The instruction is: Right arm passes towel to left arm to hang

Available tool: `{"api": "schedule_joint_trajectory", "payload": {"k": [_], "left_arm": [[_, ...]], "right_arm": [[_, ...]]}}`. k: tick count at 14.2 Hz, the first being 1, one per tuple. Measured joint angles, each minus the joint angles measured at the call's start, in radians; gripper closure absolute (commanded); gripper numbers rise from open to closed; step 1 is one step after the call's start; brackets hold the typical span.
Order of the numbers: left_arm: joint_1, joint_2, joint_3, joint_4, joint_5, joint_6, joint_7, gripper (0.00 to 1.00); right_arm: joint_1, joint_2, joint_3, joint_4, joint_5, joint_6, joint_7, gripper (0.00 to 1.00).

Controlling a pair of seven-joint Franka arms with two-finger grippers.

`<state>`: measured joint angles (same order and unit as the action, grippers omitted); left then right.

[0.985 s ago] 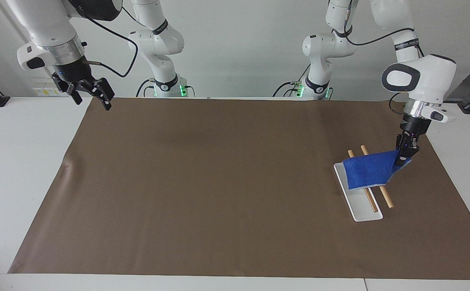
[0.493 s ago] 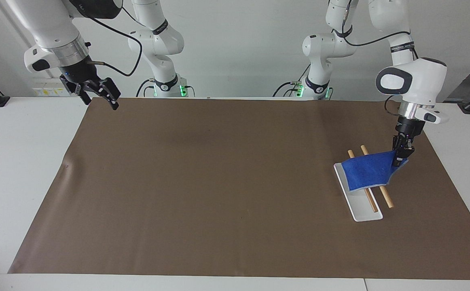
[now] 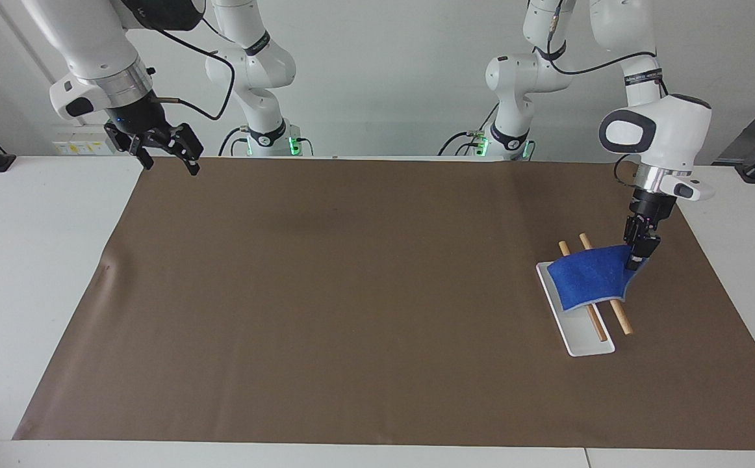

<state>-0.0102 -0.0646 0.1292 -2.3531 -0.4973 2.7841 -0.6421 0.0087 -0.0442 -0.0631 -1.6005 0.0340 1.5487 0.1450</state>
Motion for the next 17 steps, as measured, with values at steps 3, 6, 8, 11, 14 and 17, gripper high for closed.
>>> {"api": "schedule_joint_trajectory", "payload": {"k": [3, 6, 8, 11, 14, 17], "left_arm": [[0.000, 0.000, 0.000, 0.000, 0.000, 0.001, 0.000, 0.00], [0.000, 0.000, 0.000, 0.002, 0.001, 0.002, 0.000, 0.00], [0.000, 0.000, -0.001, 0.013, 0.001, -0.012, 0.000, 0.00], [-0.002, 0.003, -0.002, 0.089, 0.153, -0.156, 0.007, 0.00], [-0.003, 0.022, -0.004, 0.215, 0.365, -0.369, 0.002, 0.00], [-0.004, 0.056, -0.010, 0.328, 0.414, -0.532, 0.054, 0.01]], "right_arm": [[0.000, 0.000, 0.000, -0.001, -0.001, 0.000, 0.000, 0.00], [0.002, 0.000, 0.002, -0.002, -0.026, 0.000, -0.002, 0.00], [0.004, 0.000, 0.004, -0.004, -0.037, 0.000, -0.002, 0.00], [0.006, -0.002, 0.005, -0.005, -0.039, 0.000, -0.002, 0.00], [0.008, -0.003, 0.005, -0.006, -0.040, 0.000, -0.002, 0.00], [0.008, -0.003, 0.005, -0.007, -0.040, 0.000, -0.002, 0.00]]}}
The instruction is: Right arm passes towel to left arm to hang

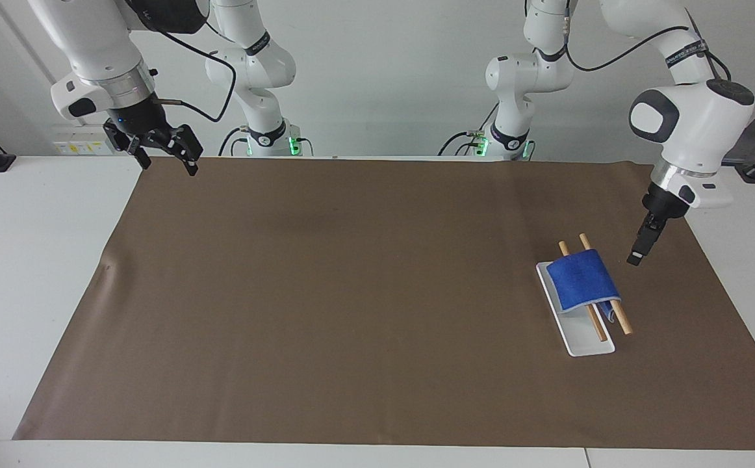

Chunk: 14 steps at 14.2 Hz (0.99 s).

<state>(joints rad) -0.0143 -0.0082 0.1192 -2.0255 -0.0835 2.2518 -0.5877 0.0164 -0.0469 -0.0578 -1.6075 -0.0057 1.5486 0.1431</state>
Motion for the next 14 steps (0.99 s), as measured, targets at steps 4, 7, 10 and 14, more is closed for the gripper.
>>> {"api": "schedule_joint_trajectory", "payload": {"k": [4, 7, 10, 14], "left_arm": [[-0.004, 0.020, -0.015, 0.121, 0.069, -0.234, 0.202, 0.04], [-0.004, 0.020, -0.015, 0.198, 0.071, -0.372, 0.339, 0.04], [-0.004, 0.020, -0.039, 0.255, 0.078, -0.472, 0.365, 0.05], [-0.005, 0.019, -0.076, 0.333, 0.107, -0.599, 0.426, 0.05]], "right_arm": [[-0.001, 0.000, 0.000, -0.001, 0.000, 0.000, 0.000, 0.00], [-0.004, -0.001, -0.002, -0.003, 0.000, -0.005, 0.011, 0.00], [-0.005, -0.002, -0.002, -0.004, 0.000, -0.005, 0.012, 0.00], [-0.005, -0.003, 0.000, -0.005, 0.000, -0.004, 0.013, 0.00]]}}
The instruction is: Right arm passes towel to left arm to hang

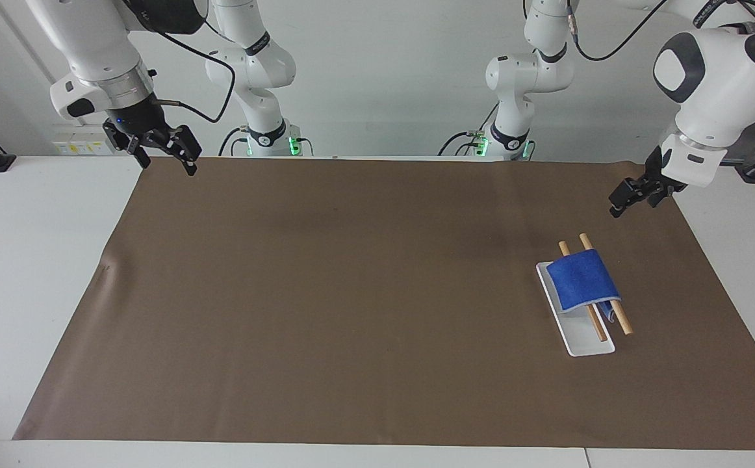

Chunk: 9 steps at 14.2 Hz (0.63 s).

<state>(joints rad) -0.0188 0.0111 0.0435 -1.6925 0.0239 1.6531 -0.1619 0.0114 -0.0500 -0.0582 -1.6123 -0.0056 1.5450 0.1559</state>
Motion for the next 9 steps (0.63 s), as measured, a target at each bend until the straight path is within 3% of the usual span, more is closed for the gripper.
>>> {"api": "schedule_joint_trajectory", "payload": {"k": [9], "left_arm": [[0.000, -0.023, -0.057, 0.113, 0.003, -0.147, 0.074, 0.00]], "right_arm": [[0.000, 0.000, 0.000, 0.000, 0.000, 0.026, 0.000, 0.00]]}}
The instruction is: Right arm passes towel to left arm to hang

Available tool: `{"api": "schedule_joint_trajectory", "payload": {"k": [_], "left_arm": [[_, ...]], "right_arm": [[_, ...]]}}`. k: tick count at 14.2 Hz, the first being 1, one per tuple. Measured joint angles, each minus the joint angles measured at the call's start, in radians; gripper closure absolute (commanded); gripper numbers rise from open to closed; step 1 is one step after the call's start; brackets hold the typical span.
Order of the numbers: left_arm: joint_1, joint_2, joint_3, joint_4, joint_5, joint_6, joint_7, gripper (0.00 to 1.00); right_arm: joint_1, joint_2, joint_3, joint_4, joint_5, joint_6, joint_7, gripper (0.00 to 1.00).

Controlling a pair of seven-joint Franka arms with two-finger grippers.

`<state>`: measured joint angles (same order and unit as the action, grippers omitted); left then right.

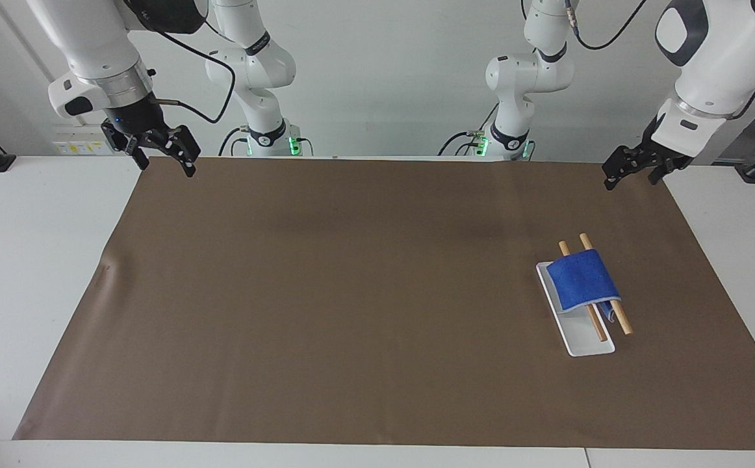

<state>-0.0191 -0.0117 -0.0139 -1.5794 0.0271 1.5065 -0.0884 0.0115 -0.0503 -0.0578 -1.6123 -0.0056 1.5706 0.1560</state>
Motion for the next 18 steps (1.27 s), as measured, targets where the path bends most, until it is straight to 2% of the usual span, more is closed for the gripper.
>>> {"api": "schedule_joint_trajectory", "payload": {"k": [6, 18], "left_arm": [[0.000, -0.014, -0.017, -0.001, 0.000, -0.006, 0.000, 0.00], [0.000, -0.014, -0.030, -0.001, 0.000, -0.004, 0.001, 0.00]], "right_arm": [[0.059, 0.000, -0.039, 0.000, 0.000, 0.009, 0.002, 0.00], [0.065, 0.000, -0.055, -0.011, 0.000, 0.014, 0.002, 0.00]]}}
